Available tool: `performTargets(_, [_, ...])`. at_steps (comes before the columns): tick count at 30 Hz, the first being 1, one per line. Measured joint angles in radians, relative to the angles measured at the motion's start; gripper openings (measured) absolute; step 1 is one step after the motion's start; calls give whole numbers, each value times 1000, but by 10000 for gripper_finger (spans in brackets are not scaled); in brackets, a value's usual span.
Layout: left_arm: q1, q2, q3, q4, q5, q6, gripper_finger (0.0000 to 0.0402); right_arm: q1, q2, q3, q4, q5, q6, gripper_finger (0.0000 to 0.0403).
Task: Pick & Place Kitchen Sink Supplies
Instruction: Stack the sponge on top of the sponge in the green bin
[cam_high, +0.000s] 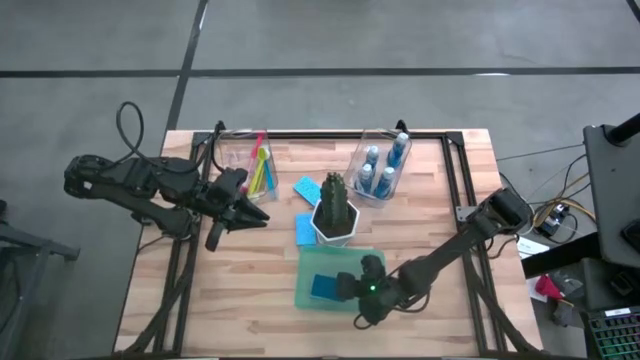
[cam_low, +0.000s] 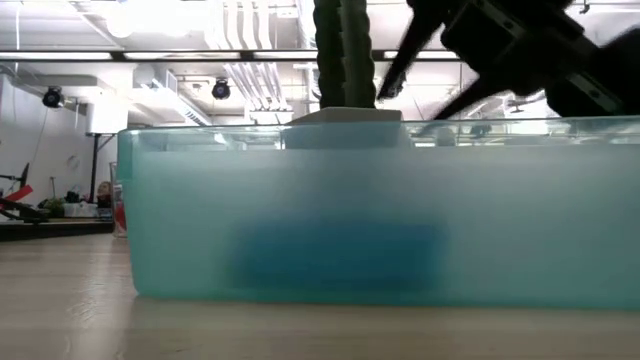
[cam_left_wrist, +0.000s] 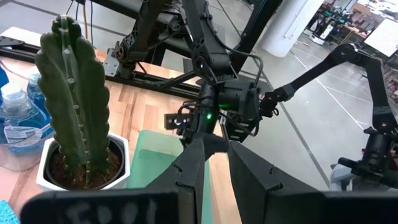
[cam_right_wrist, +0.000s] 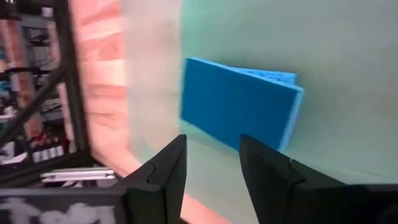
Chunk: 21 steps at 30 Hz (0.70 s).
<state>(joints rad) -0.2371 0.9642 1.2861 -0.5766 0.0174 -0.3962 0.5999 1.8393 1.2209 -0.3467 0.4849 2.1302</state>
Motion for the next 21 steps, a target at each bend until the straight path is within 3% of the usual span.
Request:
performTargets(12, [15, 14, 0, -222, -95, 6, 77, 5, -126, 1, 4, 157, -134, 128])
performTargets(17, [30, 31, -49, -241, -98, -61, 130, 9, -176, 1, 14, 222, -213, 130])
performTargets(21, [50, 43, -91, -295, -97, -17, 189, 16, -215, 2, 15, 241, -277, 135])
